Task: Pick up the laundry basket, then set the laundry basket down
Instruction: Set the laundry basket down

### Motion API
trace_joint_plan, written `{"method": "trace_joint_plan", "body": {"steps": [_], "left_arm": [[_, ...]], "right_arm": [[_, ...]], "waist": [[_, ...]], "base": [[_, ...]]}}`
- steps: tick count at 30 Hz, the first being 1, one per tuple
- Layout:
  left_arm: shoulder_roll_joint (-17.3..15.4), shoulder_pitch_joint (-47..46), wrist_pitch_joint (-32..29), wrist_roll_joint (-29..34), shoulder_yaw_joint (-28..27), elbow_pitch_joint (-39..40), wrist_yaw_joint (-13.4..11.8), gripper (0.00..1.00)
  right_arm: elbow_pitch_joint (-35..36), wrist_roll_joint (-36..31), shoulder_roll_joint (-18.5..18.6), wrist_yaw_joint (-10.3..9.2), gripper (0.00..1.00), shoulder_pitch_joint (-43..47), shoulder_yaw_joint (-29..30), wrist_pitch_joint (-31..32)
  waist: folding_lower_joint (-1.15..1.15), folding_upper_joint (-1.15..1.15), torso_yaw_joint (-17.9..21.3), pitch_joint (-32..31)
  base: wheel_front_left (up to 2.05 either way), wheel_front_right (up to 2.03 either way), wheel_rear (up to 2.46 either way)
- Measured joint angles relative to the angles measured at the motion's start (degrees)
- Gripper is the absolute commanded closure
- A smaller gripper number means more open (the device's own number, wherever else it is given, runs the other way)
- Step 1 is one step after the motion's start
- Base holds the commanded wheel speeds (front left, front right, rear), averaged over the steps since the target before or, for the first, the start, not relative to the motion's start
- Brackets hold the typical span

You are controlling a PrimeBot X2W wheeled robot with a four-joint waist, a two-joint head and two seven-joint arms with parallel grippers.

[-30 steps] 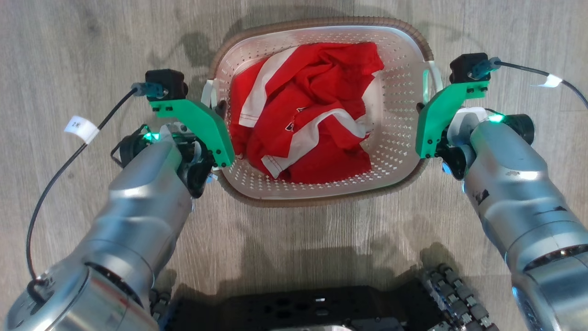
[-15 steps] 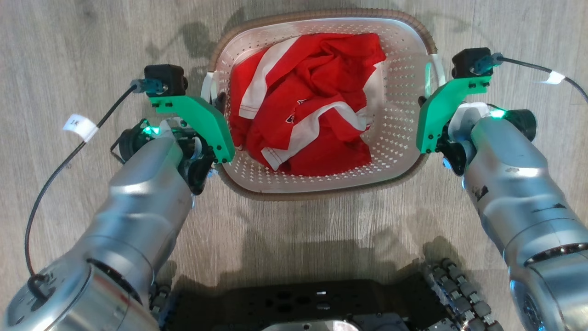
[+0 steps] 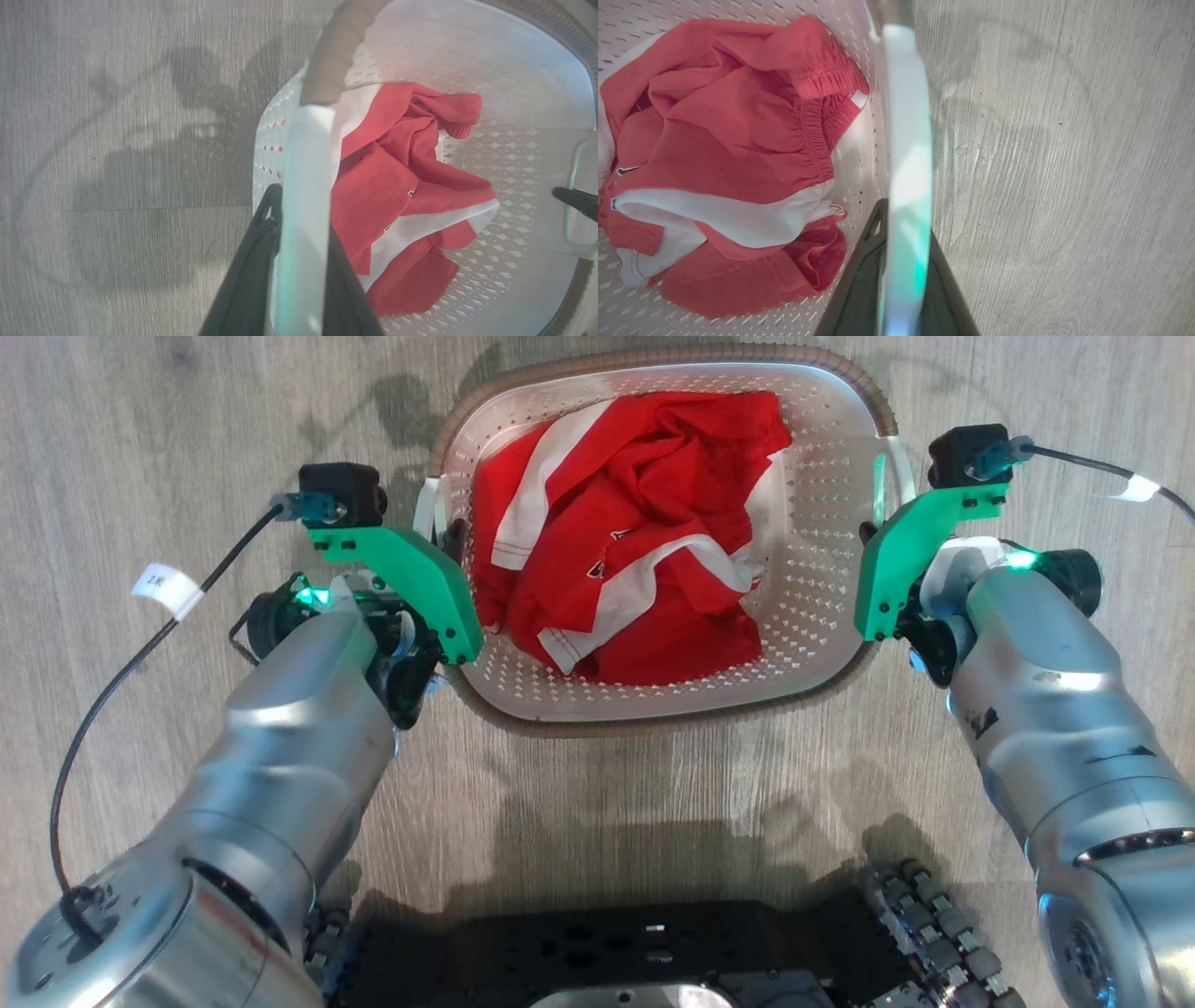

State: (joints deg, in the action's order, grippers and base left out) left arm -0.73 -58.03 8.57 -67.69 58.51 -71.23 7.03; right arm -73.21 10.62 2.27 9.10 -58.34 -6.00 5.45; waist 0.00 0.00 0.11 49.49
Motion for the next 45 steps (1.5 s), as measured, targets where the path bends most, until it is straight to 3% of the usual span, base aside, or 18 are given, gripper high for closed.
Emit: {"method": "trace_joint_plan", "body": {"steps": [12,13,14,15,16,18,32,45], "left_arm": [[0.0,-0.6,0.0,-2.0,1.9,0.3,0.0,0.98],[0.0,-0.7,0.0,-2.1,2.0,0.3,0.0,0.81],[0.0,-0.7,-0.2,-2.1,2.0,0.4,0.0,0.55],[-0.1,-0.7,-0.4,-2.2,2.2,0.4,0.1,0.0],[-0.2,-0.7,-0.4,-2.4,2.3,0.4,0.5,0.0],[-0.7,-0.7,-0.4,-2.7,2.5,0.2,0.5,0.0],[-0.9,-0.6,-0.5,-4.6,4.0,-0.2,0.5,0.0],[-0.9,5.4,3.7,-4.2,6.1,-1.9,-0.5,0.0]], "right_arm": [[0.0,-2.8,-0.2,0.02,1.0,0.0,3.0,0.0],[0.0,-2.8,-0.2,0.02,1.0,0.0,3.0,0.1],[0.0,-2.8,-0.2,0.02,1.0,0.0,3.1,0.0],[0.0,-2.8,-0.2,0.0,0.44,-0.1,3.1,-0.1],[-0.1,-2.8,-0.1,-0.11,0.0,-0.1,3.1,-0.1],[-0.8,-2.8,0.5,-1.23,0.0,0.0,2.9,-0.2],[-1.1,2.3,1.5,-1.26,0.0,0.4,-1.9,-0.8],[0.9,9.5,1.5,-1.27,0.0,8.7,-8.6,-6.2]], "waist": [[0.0,0.0,-0.3,0.3],[0.0,0.0,-0.3,0.3],[0.0,0.0,-0.4,0.3],[0.0,0.0,-0.4,0.3],[0.0,0.0,-0.4,0.3],[0.0,0.0,-0.5,0.3],[0.0,0.0,-0.8,-2.3],[0.0,0.0,-0.4,-12.7]], "base": [[0.0,0.0,0.0],[0.0,0.0,0.0],[0.0,0.0,0.0],[0.0,0.0,0.0],[0.0,0.0,0.0],[0.0,0.0,0.0],[0.0,0.0,0.0],[0.0,0.0,0.0]]}}
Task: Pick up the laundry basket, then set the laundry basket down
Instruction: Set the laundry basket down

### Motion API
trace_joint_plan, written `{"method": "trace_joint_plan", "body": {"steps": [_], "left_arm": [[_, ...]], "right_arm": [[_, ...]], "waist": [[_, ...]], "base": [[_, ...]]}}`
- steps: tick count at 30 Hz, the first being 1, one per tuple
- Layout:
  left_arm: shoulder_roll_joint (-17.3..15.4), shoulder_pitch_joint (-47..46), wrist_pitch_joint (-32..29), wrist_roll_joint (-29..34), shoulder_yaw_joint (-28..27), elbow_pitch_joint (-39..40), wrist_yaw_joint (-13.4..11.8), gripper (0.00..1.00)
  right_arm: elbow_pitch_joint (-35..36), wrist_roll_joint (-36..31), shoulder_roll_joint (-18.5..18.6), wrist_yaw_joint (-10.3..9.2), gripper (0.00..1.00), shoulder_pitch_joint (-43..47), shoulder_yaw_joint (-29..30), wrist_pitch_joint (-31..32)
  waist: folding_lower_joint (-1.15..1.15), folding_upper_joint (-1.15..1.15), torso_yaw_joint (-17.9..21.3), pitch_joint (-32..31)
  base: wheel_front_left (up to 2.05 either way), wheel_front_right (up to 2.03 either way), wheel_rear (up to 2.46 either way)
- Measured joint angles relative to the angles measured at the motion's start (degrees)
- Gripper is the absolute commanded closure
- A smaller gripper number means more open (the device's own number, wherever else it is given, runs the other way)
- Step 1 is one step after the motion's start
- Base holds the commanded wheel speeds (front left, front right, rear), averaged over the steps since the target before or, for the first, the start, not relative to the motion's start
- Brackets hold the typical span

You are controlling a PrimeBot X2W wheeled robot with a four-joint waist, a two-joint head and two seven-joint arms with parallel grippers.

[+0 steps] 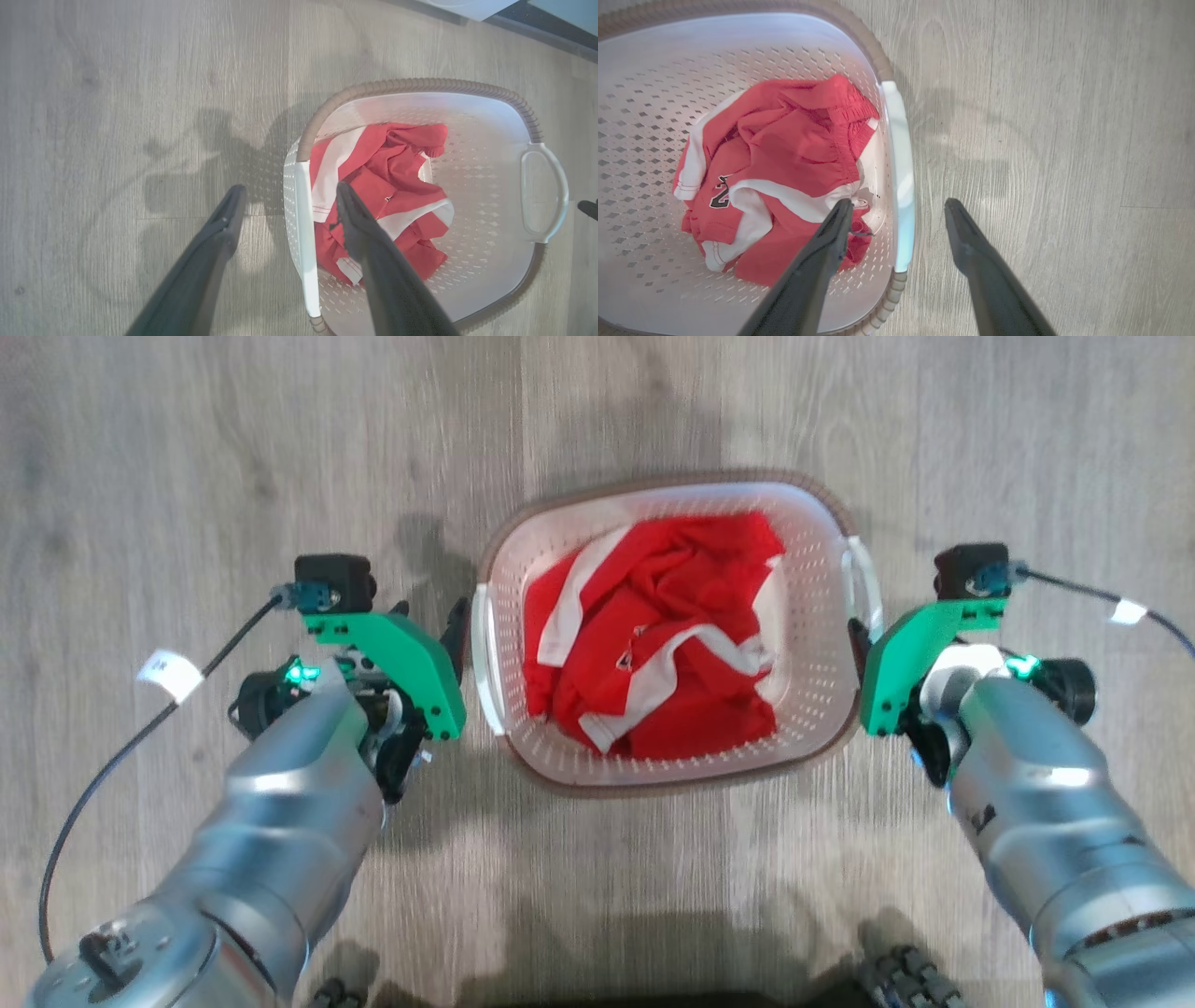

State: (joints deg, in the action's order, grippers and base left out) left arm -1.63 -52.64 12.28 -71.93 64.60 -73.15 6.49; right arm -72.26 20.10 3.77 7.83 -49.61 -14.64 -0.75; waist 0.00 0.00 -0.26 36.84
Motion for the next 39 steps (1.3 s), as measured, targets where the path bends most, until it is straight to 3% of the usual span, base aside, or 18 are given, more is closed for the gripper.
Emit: {"method": "trace_joint_plan", "body": {"steps": [11,18,28,39], "left_arm": [[-0.5,3.9,2.0,2.9,-1.2,0.7,-1.3,0.0],[-4.1,7.2,2.1,11.6,-9.6,9.6,-6.0,0.0],[-7.5,19.9,2.2,28.4,-25.1,27.0,-12.2,0.0],[-8.3,29.1,2.2,38.7,-34.7,40.0,-14.7,0.0]], "right_arm": [[1.4,4.6,0.0,0.0,0.0,6.4,-2.8,-6.1],[3.0,6.3,-0.1,0.0,0.0,9.3,-3.8,-10.6],[10.1,7.2,0.5,0.0,0.0,14.1,-3.5,-13.4],[24.7,2.6,1.7,0.0,0.0,21.6,2.6,-13.5]], "waist": [[0.0,0.0,0.2,-10.4],[0.0,0.0,0.1,-15.7],[0.0,0.0,0.0,-22.2],[0.0,0.0,0.2,-27.6]], "base": [[0.0,0.0,0.0],[0.0,0.0,0.0],[0.0,0.0,0.0],[0.0,0.0,0.0]]}}
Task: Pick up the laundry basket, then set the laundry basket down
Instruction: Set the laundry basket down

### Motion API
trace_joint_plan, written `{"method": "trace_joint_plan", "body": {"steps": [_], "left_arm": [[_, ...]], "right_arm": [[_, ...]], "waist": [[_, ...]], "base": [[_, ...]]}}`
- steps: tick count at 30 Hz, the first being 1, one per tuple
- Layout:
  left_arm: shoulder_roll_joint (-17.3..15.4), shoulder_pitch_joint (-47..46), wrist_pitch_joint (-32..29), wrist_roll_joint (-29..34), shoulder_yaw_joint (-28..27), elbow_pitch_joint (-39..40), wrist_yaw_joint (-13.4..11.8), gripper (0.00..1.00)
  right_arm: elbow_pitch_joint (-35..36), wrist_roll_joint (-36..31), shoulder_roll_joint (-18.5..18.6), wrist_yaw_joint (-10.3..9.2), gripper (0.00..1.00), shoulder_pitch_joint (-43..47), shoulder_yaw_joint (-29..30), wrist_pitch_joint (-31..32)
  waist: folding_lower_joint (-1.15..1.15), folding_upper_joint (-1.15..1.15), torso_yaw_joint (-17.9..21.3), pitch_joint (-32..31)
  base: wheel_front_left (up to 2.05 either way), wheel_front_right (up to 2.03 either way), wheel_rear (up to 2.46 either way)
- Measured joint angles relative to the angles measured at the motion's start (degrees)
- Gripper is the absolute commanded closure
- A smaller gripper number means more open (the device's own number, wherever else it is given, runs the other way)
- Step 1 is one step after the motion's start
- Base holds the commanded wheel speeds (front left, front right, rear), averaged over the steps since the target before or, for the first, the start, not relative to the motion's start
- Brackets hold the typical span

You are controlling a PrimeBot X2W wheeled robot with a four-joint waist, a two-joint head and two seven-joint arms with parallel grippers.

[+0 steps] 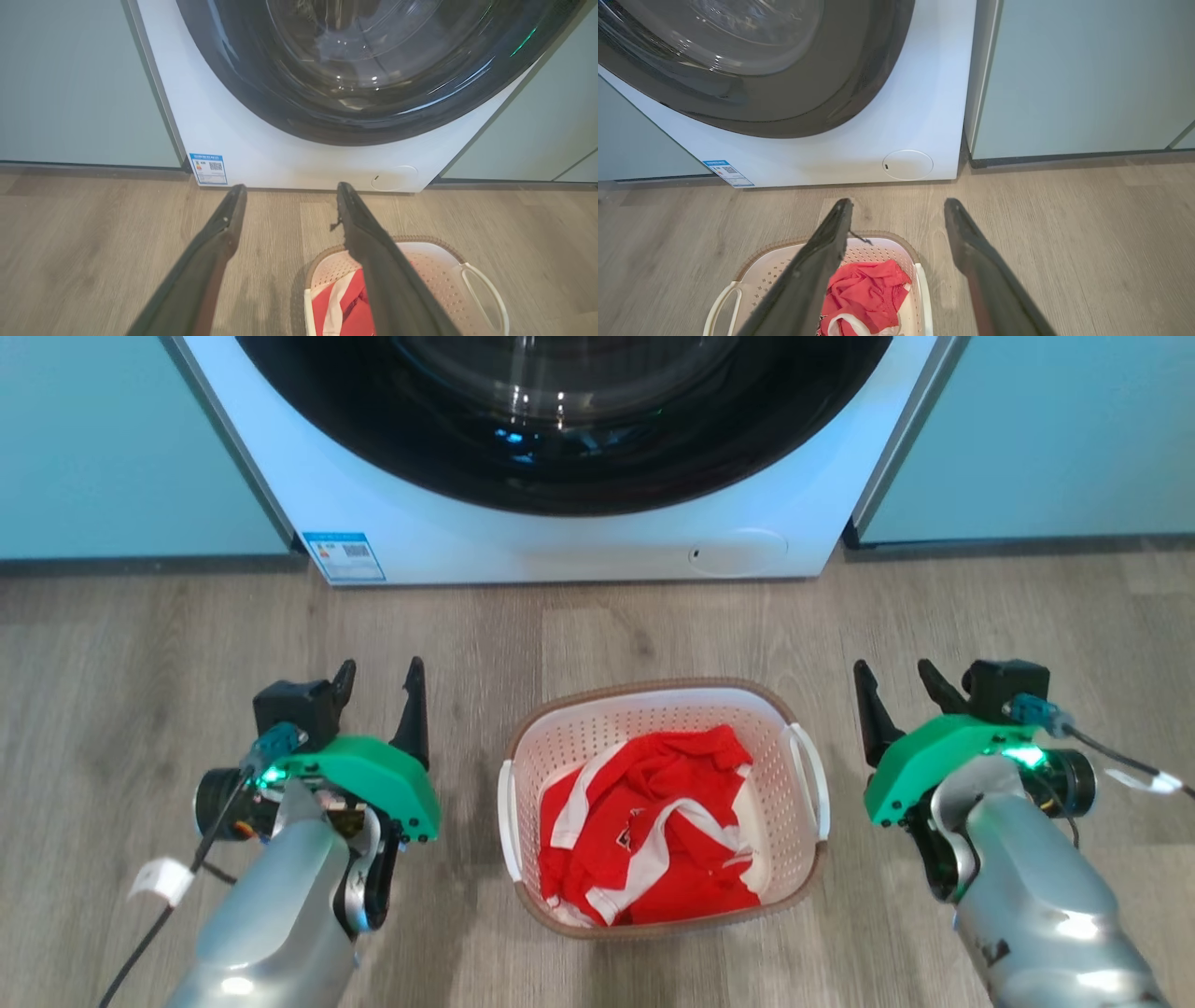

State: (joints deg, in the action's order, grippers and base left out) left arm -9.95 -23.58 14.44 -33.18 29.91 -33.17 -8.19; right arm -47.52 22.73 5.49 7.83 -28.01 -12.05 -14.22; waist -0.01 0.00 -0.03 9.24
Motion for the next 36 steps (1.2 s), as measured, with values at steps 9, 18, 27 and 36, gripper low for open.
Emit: {"method": "trace_joint_plan", "body": {"steps": [9,18,27,36], "left_arm": [[-0.9,6.1,0.0,4.3,-3.0,8.6,-1.8,0.0],[-2.9,11.2,-0.1,6.4,-3.2,17.1,-4.5,0.0],[-4.8,16.1,-2.6,7.0,-2.9,24.2,-7.2,0.0],[-5.9,18.4,-3.9,7.0,-2.8,27.7,-9.1,0.0]], "right_arm": [[8.6,-3.9,0.0,0.0,0.0,5.8,4.1,0.0],[19.9,-7.2,-1.1,-0.01,0.0,12.2,8.4,2.2],[33.0,-10.2,-2.0,-0.01,0.0,20.5,12.0,7.3],[41.3,-10.6,-2.8,-0.01,0.0,27.3,13.4,10.9]], "waist": [[0.0,0.0,-0.1,-3.8],[0.0,0.0,-0.8,-7.0],[0.0,0.0,-1.0,-8.8],[0.0,0.0,-0.8,-8.9]], "base": [[0.0,0.0,0.0],[0.0,0.0,0.0],[0.0,0.0,0.0],[0.0,0.0,0.0]]}}
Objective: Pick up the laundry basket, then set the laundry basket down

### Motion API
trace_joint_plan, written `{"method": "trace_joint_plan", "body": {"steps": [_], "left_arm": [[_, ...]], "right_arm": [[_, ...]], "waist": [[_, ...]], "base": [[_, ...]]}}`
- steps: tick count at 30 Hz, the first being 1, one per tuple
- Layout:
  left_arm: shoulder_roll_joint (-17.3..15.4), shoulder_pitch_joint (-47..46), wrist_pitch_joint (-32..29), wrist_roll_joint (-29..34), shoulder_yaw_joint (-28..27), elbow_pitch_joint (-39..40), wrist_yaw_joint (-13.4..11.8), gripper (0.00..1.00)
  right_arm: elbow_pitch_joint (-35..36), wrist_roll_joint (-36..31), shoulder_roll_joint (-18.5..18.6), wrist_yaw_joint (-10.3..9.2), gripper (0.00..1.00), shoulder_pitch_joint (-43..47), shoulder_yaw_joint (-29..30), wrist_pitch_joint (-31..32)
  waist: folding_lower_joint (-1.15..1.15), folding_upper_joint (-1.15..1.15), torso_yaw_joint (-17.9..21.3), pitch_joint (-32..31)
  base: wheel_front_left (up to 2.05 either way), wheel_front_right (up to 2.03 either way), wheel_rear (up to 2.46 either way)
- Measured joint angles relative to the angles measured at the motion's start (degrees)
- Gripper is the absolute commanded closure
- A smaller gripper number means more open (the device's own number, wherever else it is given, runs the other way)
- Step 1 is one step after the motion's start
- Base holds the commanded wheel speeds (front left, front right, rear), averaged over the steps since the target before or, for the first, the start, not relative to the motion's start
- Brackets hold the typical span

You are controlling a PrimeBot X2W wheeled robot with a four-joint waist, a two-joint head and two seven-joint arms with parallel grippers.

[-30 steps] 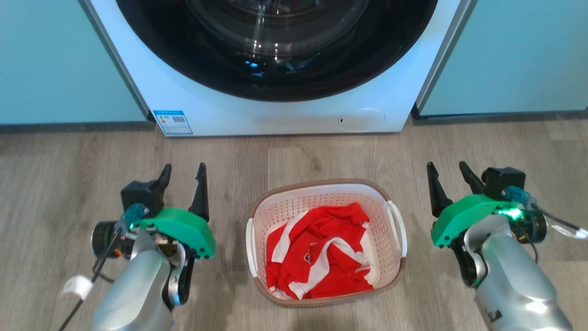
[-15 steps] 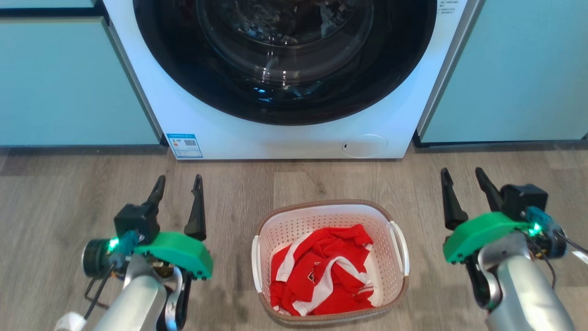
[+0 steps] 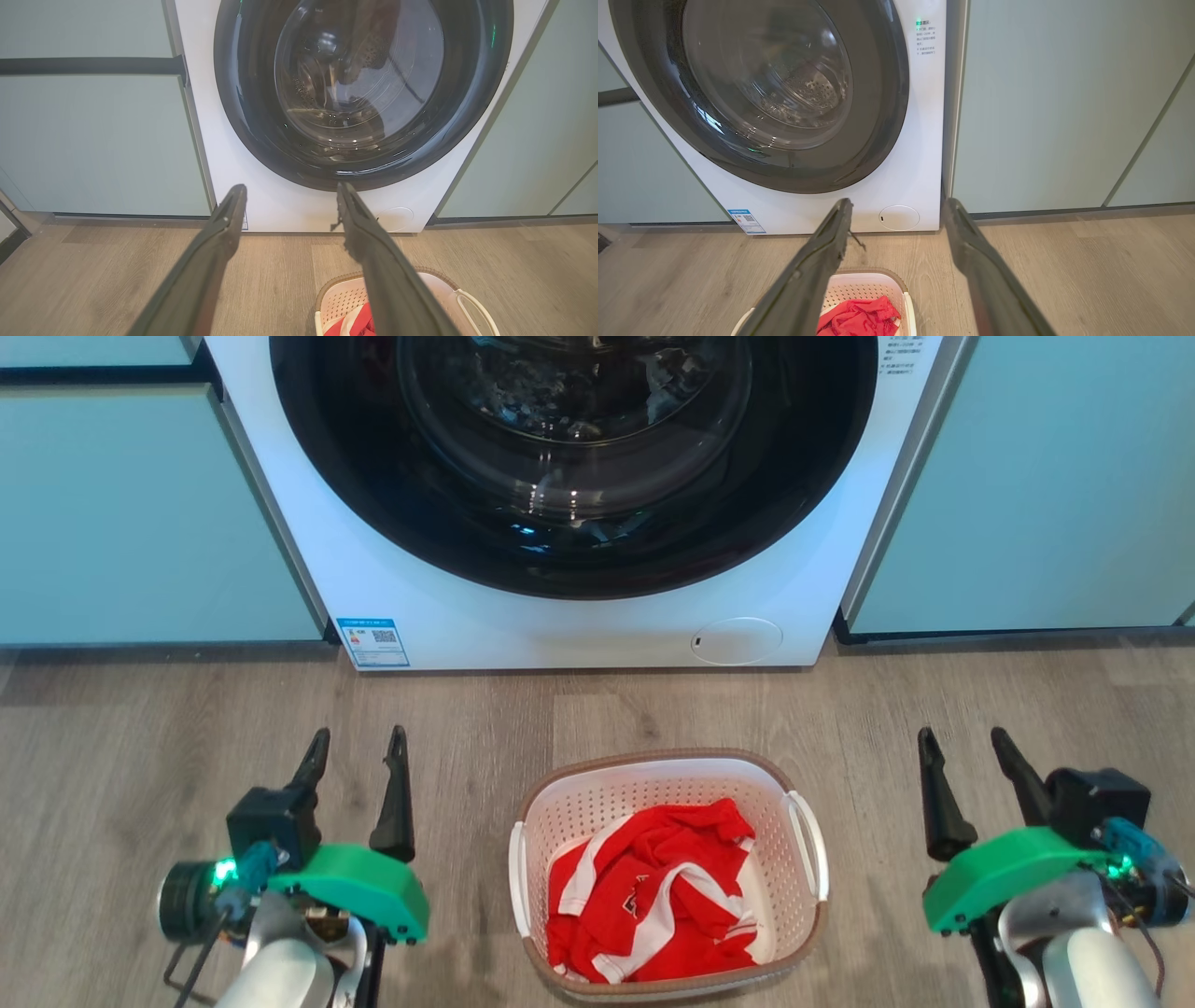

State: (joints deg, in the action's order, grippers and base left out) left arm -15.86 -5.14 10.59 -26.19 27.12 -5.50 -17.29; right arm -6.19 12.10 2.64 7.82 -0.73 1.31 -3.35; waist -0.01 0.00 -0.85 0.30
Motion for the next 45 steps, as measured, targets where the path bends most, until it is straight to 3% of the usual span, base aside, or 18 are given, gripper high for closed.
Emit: {"method": "trace_joint_plan", "body": {"steps": [8,43,44,45], "left_arm": [[-0.5,2.1,-1.0,0.1,0.1,1.1,-1.4,0.0],[-1.5,2.8,-1.7,0.5,1.6,1.5,-2.5,0.0],[-1.6,2.8,-1.7,0.8,1.8,1.5,-2.5,1.0],[-1.6,2.8,-1.7,0.9,1.8,1.4,-2.4,1.0]], "right_arm": [[1.8,0.6,-0.1,0.0,0.0,1.3,0.4,0.8],[3.1,1.4,-0.2,0.0,0.0,1.3,0.7,1.2],[3.1,1.6,-0.2,0.0,1.0,1.3,0.7,1.2],[2.9,1.6,-0.2,0.0,1.0,1.3,0.7,1.2]], "waist": [[0.0,0.0,-0.1,-0.5],[0.0,0.0,-0.1,0.1],[0.0,0.0,0.0,0.1],[0.0,0.0,0.0,0.2]], "base": [[0.0,0.0,0.0],[0.0,0.0,0.0],[0.0,0.0,0.0],[0.0,0.0,0.0]]}}
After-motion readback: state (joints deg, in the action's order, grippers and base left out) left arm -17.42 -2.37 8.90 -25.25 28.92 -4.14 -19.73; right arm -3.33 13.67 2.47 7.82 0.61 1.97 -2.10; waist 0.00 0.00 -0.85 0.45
